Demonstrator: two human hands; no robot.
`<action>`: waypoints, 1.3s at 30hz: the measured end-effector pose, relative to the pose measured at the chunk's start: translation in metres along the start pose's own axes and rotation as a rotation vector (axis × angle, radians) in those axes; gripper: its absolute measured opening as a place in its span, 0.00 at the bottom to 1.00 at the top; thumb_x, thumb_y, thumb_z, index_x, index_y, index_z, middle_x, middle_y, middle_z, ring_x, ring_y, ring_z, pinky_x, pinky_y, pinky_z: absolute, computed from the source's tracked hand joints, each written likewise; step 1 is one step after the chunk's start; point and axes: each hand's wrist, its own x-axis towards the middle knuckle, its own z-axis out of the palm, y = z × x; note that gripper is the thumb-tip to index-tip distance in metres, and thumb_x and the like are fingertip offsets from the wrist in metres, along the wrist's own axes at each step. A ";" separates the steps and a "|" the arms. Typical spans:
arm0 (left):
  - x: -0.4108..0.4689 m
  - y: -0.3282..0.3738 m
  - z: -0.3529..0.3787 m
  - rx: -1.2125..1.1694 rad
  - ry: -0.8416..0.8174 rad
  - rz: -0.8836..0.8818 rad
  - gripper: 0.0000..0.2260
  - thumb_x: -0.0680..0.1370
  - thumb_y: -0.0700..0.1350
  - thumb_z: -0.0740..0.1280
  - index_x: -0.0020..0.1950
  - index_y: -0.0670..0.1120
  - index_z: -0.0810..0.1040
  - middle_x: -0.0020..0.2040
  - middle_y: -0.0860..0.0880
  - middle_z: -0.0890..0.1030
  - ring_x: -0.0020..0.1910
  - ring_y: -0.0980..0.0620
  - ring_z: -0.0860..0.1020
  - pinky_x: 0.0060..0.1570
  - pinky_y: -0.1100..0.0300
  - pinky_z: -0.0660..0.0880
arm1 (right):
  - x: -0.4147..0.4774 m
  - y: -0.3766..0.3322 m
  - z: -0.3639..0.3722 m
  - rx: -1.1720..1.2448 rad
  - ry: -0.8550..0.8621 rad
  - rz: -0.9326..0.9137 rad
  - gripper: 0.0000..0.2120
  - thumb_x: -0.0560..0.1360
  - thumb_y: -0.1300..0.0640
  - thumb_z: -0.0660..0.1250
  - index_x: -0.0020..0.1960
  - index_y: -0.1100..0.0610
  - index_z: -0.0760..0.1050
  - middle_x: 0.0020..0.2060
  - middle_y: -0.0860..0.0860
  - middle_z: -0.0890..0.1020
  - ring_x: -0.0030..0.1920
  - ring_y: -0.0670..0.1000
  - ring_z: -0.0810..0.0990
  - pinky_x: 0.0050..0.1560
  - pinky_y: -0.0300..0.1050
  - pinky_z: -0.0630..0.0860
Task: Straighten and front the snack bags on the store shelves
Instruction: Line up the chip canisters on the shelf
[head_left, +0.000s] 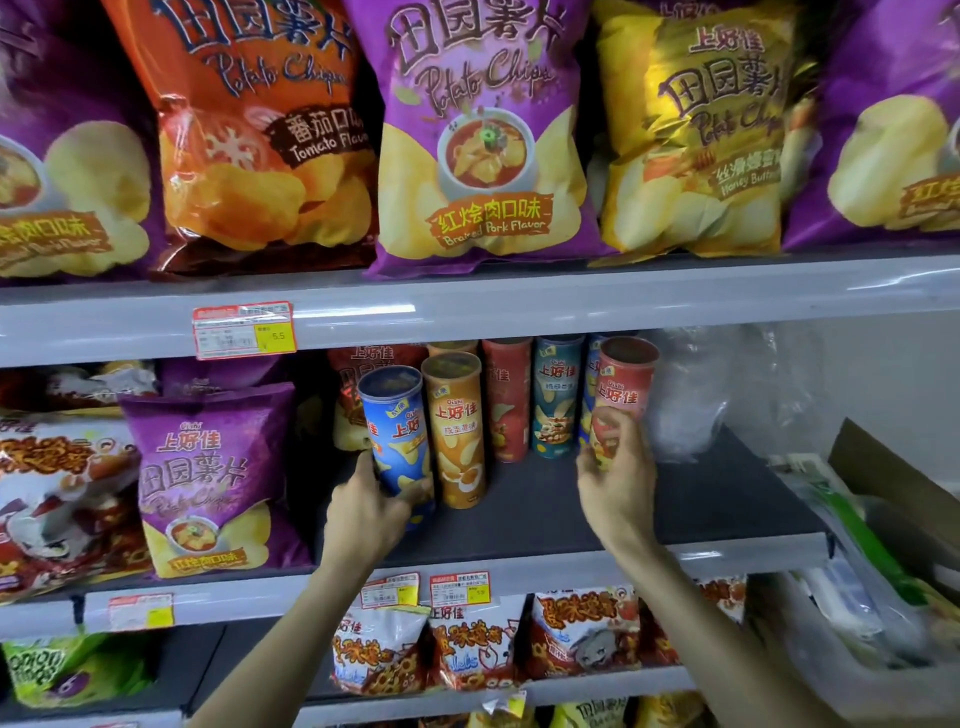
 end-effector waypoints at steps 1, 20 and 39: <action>0.000 0.000 0.001 0.004 0.002 -0.002 0.24 0.70 0.64 0.79 0.55 0.52 0.75 0.49 0.50 0.85 0.47 0.43 0.84 0.49 0.44 0.83 | 0.004 0.005 -0.009 -0.003 0.053 0.001 0.24 0.74 0.69 0.73 0.66 0.54 0.72 0.63 0.51 0.74 0.59 0.54 0.80 0.60 0.50 0.80; -0.003 0.006 -0.004 -0.033 -0.014 -0.013 0.25 0.70 0.63 0.80 0.58 0.52 0.76 0.50 0.52 0.85 0.49 0.46 0.84 0.51 0.44 0.83 | 0.012 0.034 0.018 0.201 -0.294 0.341 0.33 0.71 0.54 0.82 0.71 0.50 0.70 0.60 0.46 0.82 0.57 0.49 0.82 0.61 0.49 0.77; -0.006 0.013 -0.012 -0.030 -0.061 -0.025 0.28 0.66 0.66 0.78 0.58 0.52 0.76 0.48 0.53 0.85 0.46 0.48 0.84 0.50 0.45 0.83 | -0.010 0.006 0.065 0.101 -0.509 0.298 0.43 0.72 0.46 0.80 0.80 0.50 0.62 0.69 0.50 0.79 0.69 0.54 0.79 0.70 0.54 0.75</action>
